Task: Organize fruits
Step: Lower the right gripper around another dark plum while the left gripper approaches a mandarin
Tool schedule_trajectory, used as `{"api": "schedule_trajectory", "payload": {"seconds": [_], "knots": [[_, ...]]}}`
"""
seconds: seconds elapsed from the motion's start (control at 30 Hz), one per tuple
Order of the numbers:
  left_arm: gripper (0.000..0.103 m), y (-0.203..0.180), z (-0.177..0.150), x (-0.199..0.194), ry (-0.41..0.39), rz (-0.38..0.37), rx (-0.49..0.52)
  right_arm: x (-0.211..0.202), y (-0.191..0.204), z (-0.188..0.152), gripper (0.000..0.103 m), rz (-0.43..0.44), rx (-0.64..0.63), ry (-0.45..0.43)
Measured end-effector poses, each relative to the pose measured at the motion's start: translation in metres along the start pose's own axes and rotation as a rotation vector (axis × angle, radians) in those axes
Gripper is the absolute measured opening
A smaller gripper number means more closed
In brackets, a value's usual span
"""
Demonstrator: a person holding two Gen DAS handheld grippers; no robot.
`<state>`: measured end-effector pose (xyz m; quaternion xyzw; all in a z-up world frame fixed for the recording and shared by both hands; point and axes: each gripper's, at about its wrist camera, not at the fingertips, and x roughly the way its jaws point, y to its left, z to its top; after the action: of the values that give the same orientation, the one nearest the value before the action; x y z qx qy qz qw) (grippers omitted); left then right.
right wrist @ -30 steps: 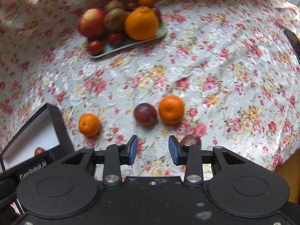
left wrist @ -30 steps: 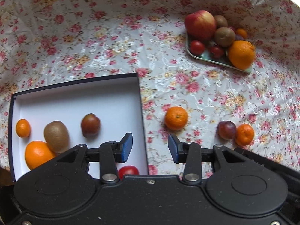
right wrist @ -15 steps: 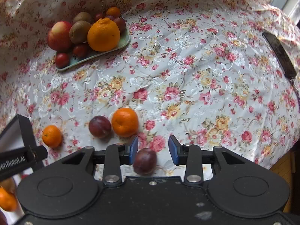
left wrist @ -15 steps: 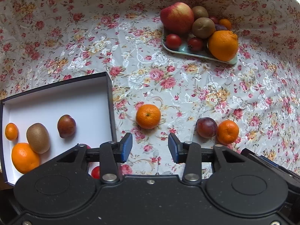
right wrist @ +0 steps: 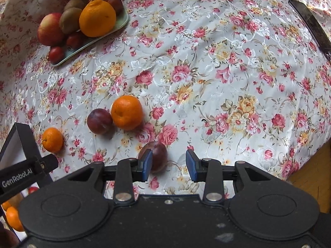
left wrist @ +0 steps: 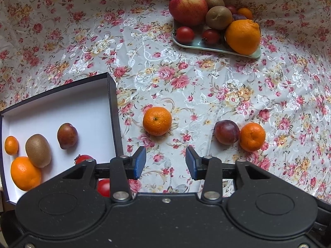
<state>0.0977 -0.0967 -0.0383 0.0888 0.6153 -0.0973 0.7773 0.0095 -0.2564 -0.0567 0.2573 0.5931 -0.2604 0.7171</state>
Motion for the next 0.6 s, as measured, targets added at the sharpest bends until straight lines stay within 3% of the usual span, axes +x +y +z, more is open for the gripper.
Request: {"api": "schedule_trajectory", "payload": {"seconds": [0.6], "knots": [[0.050, 0.007, 0.005, 0.000, -0.002, -0.005, -0.020, 0.012, 0.012, 0.000, 0.039, 0.031, 0.008, 0.020]]}}
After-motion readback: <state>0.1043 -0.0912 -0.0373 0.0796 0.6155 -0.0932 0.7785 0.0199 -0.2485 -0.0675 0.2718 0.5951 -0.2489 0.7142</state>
